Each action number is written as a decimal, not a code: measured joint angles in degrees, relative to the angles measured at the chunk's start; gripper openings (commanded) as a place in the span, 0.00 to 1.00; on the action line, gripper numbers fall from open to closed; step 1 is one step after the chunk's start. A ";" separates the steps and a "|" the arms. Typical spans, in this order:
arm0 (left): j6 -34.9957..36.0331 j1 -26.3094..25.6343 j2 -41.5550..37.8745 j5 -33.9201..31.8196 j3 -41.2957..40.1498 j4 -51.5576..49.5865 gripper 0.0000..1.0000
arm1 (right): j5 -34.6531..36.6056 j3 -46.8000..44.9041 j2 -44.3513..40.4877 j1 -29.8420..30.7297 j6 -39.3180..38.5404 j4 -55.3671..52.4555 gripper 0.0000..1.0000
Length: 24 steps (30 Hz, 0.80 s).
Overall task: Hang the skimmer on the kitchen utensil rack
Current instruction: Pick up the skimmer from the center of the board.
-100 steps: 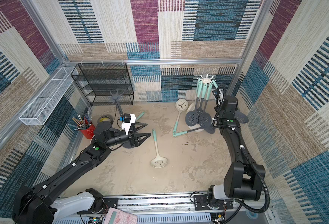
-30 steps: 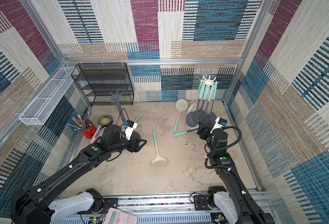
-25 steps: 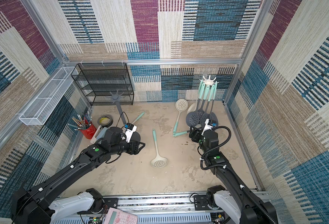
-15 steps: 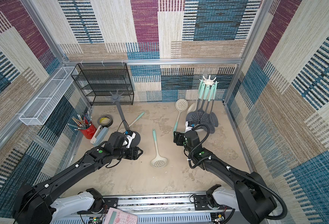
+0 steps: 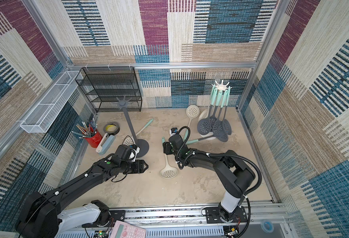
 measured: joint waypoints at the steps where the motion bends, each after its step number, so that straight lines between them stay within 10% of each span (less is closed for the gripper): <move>1: -0.50 0.17 -0.22 0.02 -0.35 0.13 0.69 | 0.00 0.83 1.14 0.37 -0.33 -0.57 0.60; 14: -5.20 0.52 -2.21 -0.09 -3.80 3.58 0.67 | 0.42 4.20 8.87 4.39 -0.24 -6.25 0.43; 24: -5.44 0.52 -3.85 -0.11 -3.37 4.26 0.66 | 2.45 3.30 7.21 5.31 -1.27 -7.74 0.02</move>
